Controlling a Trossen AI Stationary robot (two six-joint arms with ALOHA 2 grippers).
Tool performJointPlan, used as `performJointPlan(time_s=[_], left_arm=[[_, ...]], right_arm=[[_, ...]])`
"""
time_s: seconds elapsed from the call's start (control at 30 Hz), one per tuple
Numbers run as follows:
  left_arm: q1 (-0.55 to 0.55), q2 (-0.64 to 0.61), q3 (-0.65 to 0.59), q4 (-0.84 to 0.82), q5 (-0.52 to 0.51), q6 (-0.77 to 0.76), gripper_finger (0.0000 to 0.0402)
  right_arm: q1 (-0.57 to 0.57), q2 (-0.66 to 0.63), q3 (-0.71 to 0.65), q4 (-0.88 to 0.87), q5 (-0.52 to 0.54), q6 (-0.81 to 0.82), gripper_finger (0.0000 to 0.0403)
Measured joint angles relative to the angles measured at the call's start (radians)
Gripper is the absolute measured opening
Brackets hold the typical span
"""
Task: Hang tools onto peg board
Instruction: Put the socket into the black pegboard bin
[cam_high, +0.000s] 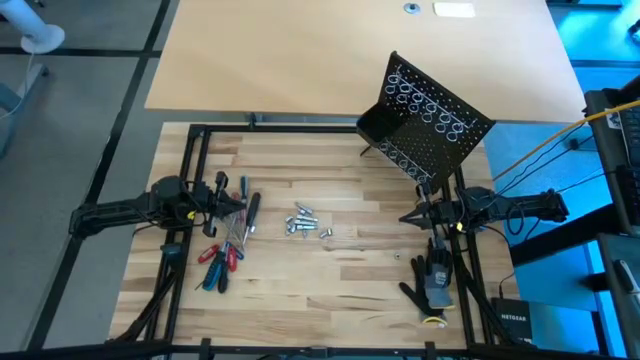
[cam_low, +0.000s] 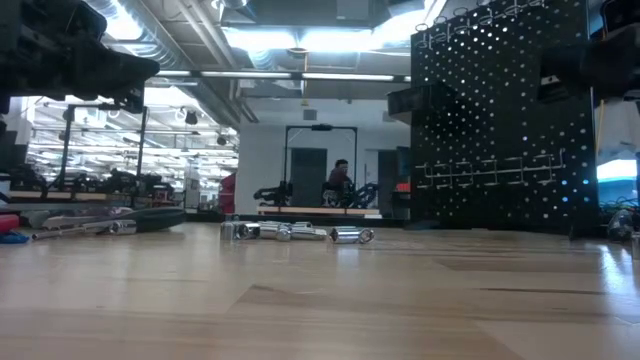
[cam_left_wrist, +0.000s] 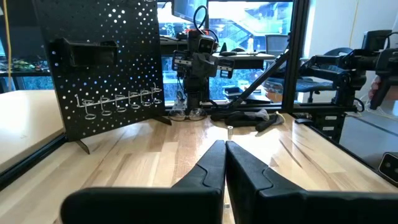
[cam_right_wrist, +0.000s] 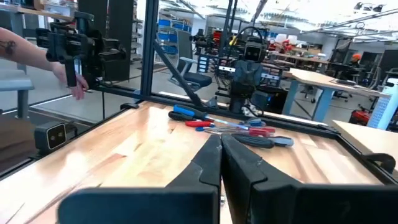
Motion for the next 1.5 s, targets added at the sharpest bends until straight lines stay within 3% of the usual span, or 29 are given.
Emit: performJointPlan(time_s=[0.2, 0.4, 0.67, 0.87, 1.03, 1.23, 1.5], left_arm=[[0.0, 0.0, 0.0, 0.0, 0.0, 0.0, 0.0001], [0.0, 0.0, 0.0, 0.0, 0.0, 0.0, 0.0001], [0.0, 0.0, 0.0, 0.0, 0.0, -0.009, 0.0001], [0.0, 0.0, -0.001, 0.012, 0.001, -0.123, 0.0001], [0.0, 0.0, -0.001, 0.081, 0.001, -0.17, 0.0001], [0.0, 0.0, -0.001, 0.199, -0.022, -0.117, 0.0001], [0.001, 0.001, -0.001, 0.212, -0.057, -0.109, 0.0001]], right_arm=[[0.0, 0.0, 0.0, 0.008, -0.006, 0.084, 0.001], [0.0, 0.0, 0.0, 0.013, 0.036, 0.477, 0.001], [0.0, 0.0, 0.0, 0.019, 0.118, 0.765, 0.001], [0.0, 0.0, 0.0, 0.069, 0.328, 0.777, 0.001], [0.0, 0.028, 0.0, 0.197, 0.351, 0.684, 0.001], [0.0, 0.267, 0.075, 0.283, 0.364, 0.639, 0.001], [0.001, 0.747, 0.373, 0.368, 0.264, 0.474, 0.001]])
